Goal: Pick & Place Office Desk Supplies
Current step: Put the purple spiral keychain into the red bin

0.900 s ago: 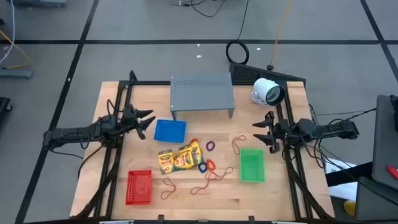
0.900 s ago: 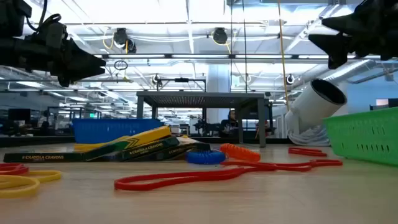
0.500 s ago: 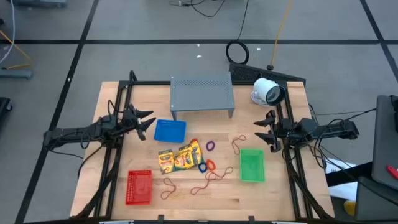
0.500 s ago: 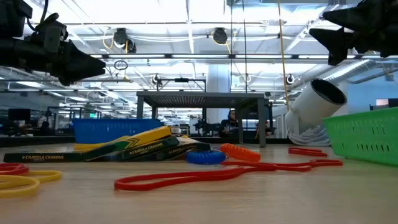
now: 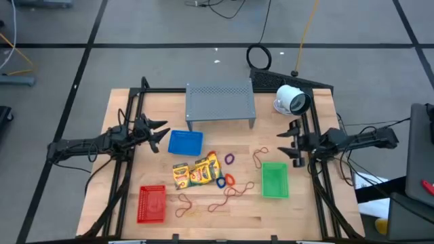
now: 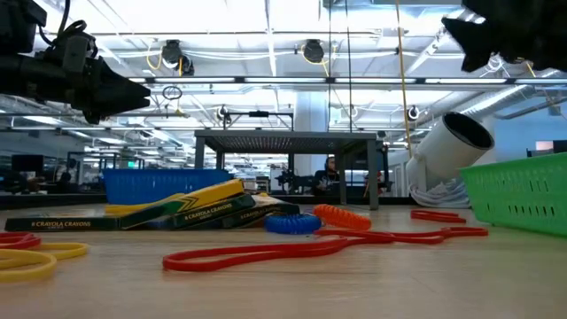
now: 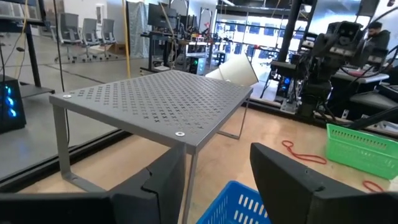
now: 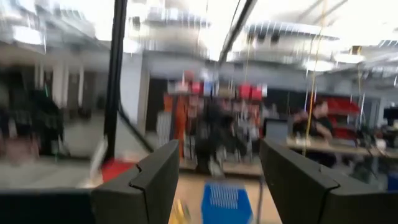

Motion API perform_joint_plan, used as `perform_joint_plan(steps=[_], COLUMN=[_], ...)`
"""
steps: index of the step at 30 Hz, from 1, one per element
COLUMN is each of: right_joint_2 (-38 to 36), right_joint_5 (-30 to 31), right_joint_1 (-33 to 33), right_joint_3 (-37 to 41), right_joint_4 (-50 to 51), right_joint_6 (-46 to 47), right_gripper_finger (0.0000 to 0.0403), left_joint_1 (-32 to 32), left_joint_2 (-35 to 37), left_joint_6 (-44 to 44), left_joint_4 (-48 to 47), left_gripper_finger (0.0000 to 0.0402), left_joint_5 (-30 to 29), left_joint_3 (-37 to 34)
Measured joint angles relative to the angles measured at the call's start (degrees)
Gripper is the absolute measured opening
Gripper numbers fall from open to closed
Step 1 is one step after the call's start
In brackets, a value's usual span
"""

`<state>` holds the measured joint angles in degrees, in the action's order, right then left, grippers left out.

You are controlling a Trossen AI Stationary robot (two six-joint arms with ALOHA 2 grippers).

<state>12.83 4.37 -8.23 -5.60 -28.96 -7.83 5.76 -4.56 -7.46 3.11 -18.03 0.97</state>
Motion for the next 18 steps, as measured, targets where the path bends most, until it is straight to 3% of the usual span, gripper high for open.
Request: perform_joint_plan(steps=[6, 18], right_joint_2=[13.9, 38.6], right_joint_5=[1.5, 4.8], right_joint_1=[0.0, 4.6], right_joint_3=[-11.1, -39.5], right_joint_4=[3.5, 26.3], right_joint_6=[-5.6, -8.7], right_gripper_finger=[0.0212, 0.0212], left_joint_1=[0.0, 0.1], left_joint_2=[0.0, 0.0], left_joint_6=[0.9, 3.1], left_joint_4=[0.0, -0.2], left_gripper_finger=[0.0186, 0.0186], left_joint_5=[-0.8, -1.3], left_joint_3=[0.0, 0.0])
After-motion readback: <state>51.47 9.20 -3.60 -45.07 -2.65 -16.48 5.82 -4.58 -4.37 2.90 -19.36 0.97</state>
